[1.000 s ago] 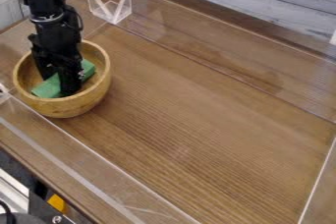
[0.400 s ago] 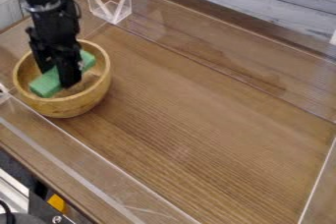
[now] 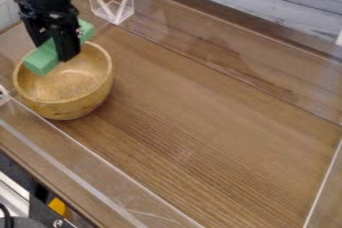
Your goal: Remove the green block from inside the brown bowl and put it on the table
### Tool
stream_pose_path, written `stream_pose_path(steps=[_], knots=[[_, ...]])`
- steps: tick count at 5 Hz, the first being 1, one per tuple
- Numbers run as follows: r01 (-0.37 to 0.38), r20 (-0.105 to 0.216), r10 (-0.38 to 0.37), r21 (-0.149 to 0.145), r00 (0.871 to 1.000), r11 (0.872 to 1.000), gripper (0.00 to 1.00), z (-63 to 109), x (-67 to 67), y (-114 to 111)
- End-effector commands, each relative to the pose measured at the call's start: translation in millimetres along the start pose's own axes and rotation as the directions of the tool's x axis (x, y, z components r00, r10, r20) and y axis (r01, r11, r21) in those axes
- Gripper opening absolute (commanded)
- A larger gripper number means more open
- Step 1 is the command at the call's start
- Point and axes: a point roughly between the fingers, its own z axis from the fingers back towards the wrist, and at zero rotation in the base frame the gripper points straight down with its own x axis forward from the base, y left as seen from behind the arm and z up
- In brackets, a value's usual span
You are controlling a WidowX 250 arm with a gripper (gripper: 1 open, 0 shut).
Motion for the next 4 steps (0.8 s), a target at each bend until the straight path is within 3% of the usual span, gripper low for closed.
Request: stream_pose_path(steps=[1, 4], knots=[[0.027, 0.025, -0.028, 0.024, 0.999, 0.999, 0.0, 9.5, -1.3, -15.6], [0.071, -0.006, -0.071, 0.032, 0.997, 0.997, 0.0, -5.4, 2.6, -52.6]])
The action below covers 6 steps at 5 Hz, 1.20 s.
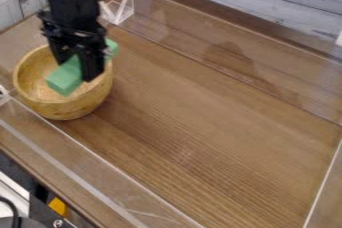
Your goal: Remove the green block from inside the brown bowl and put it on the table
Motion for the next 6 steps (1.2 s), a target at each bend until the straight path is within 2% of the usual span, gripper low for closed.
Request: stream_pose_path(steps=[1, 2, 6], knots=[[0.019, 0.041, -0.02, 0.027, 0.999, 0.999, 0.0, 4.0, 7.8, -24.0], [0.045, 0.033, -0.046, 0.025, 0.998, 0.999, 0.0, -5.4, 16.0, -50.4], [0.033, 0.055, -0.033, 0.016, 0.998, 0.999, 0.0, -43.3, 26.8, -71.5]])
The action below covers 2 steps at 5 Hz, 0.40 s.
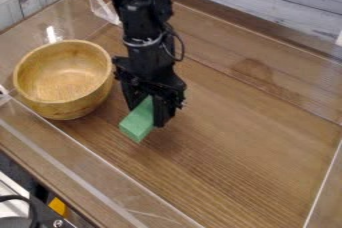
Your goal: Remove the green block from inside the brown bowl and put it on the table
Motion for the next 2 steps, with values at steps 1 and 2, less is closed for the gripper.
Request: stream_pose_path(steps=[1, 2], knots=[[-0.002, 0.031, 0.002, 0.006, 1.0, 1.0, 0.0, 0.7, 6.0, -2.0], [-0.009, 0.035, 0.009, 0.005, 0.999, 1.0, 0.0, -3.1, 8.2, -3.4]])
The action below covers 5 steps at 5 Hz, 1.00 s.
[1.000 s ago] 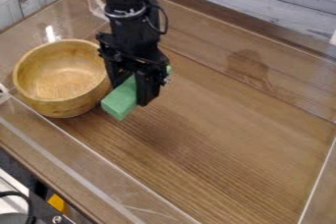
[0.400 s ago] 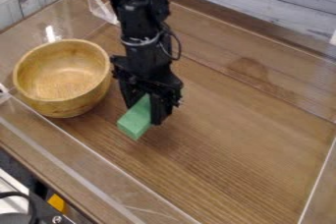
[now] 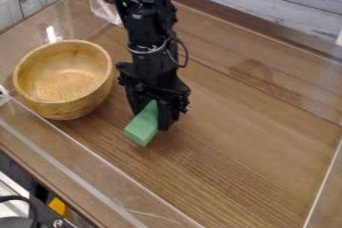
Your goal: Remove the green block from inside the brown bowl and put it on the table
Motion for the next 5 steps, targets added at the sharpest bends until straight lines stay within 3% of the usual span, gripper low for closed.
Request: stream_pose_path(steps=[1, 3, 4, 5], knots=[[0.0, 0.031, 0.0, 0.004, 1.0, 1.0, 0.0, 1.9, 6.2, -2.8], [-0.016, 0.04, 0.016, 0.003, 0.999, 1.0, 0.0, -2.3, 9.8, -5.6], [-0.027, 0.044, 0.026, 0.001, 0.999, 1.0, 1.0, -3.9, 10.9, -6.8], [-0.052, 0.049, 0.052, -0.006, 0.997, 0.999, 1.0, -4.1, 11.0, -6.9]])
